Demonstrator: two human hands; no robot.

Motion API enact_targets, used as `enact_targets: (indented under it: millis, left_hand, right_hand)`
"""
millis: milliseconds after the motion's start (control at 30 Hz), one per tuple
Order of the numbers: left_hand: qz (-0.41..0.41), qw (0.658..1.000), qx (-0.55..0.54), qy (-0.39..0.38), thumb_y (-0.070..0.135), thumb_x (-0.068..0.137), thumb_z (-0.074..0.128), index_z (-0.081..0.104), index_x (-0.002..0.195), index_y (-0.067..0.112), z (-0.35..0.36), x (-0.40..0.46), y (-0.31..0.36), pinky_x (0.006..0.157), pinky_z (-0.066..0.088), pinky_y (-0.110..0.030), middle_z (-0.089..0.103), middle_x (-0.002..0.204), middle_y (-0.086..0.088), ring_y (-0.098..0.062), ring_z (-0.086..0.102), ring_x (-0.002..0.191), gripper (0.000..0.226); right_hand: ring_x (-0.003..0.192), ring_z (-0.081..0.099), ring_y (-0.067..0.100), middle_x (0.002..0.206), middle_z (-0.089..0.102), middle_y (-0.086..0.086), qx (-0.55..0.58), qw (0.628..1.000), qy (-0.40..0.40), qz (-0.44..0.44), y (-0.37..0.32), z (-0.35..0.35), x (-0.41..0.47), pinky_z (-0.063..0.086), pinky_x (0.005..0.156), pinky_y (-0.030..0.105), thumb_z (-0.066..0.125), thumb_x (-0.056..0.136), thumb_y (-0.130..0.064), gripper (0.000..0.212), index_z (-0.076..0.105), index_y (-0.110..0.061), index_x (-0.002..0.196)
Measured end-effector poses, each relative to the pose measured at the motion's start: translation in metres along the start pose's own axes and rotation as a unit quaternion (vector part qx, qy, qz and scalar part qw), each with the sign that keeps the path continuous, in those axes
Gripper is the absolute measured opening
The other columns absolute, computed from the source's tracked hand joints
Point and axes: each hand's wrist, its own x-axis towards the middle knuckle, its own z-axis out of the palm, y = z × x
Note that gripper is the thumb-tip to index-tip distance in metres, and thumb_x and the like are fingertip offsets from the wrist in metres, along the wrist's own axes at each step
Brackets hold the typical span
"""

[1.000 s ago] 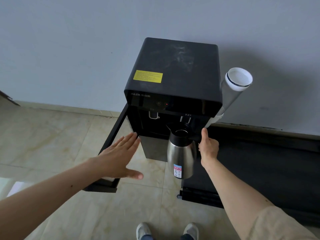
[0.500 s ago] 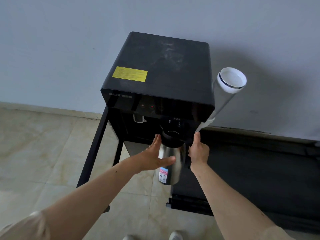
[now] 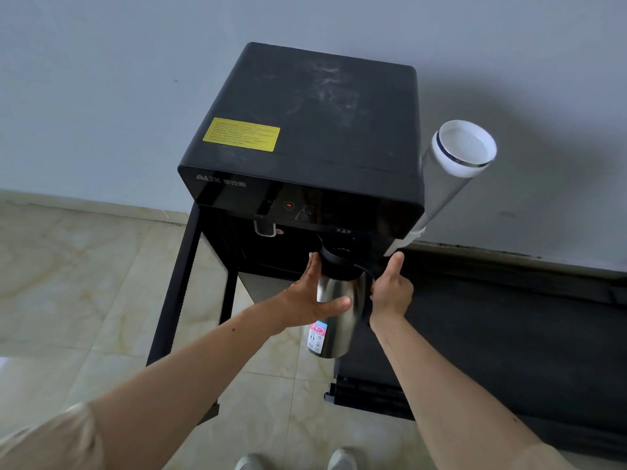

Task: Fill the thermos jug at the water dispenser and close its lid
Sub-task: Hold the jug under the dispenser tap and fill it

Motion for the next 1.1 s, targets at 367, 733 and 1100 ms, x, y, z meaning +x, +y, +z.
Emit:
enact_targets:
  millis: [367, 733, 1100]
  left_hand:
    - [0.009, 1.0, -0.005, 0.009, 0.053, 0.081, 0.06, -0.027, 0.146, 0.026, -0.002, 0.007, 0.004, 0.112, 0.012, -0.028, -0.023, 0.159, 0.007, -0.017, -0.008, 0.148, 0.112]
    - [0.003, 1.0, 0.007, 0.022, 0.053, 0.082, 0.06, -0.023, 0.147, 0.028, -0.008, 0.008, 0.014, 0.116, 0.013, -0.034, -0.018, 0.16, 0.004, -0.021, -0.006, 0.149, 0.109]
    - [-0.003, 1.0, -0.002, 0.024, 0.052, 0.081, 0.063, -0.022, 0.148, 0.028, -0.007, 0.008, 0.014, 0.115, 0.012, -0.032, -0.018, 0.16, 0.004, -0.019, -0.006, 0.149, 0.11]
  right_hand:
    - [0.059, 0.051, 0.025, 0.054, 0.049, 0.007, -0.009, 1.0, 0.0, 0.013, -0.007, 0.003, 0.005, 0.048, 0.068, 0.038, 0.028, 0.09, -0.075, 0.075, 0.044, -0.01, 0.056]
    - [0.056, 0.048, 0.022, 0.052, 0.046, 0.004, -0.007, 0.999, 0.004, 0.032, -0.016, 0.008, 0.007, 0.045, 0.067, 0.039, 0.027, 0.091, -0.074, 0.074, 0.042, -0.012, 0.052]
    - [0.052, 0.042, 0.02, 0.05, 0.042, 0.002, -0.006, 0.999, 0.001, 0.032, -0.017, 0.008, 0.006, 0.041, 0.065, 0.038, 0.027, 0.091, -0.074, 0.073, 0.038, -0.013, 0.052]
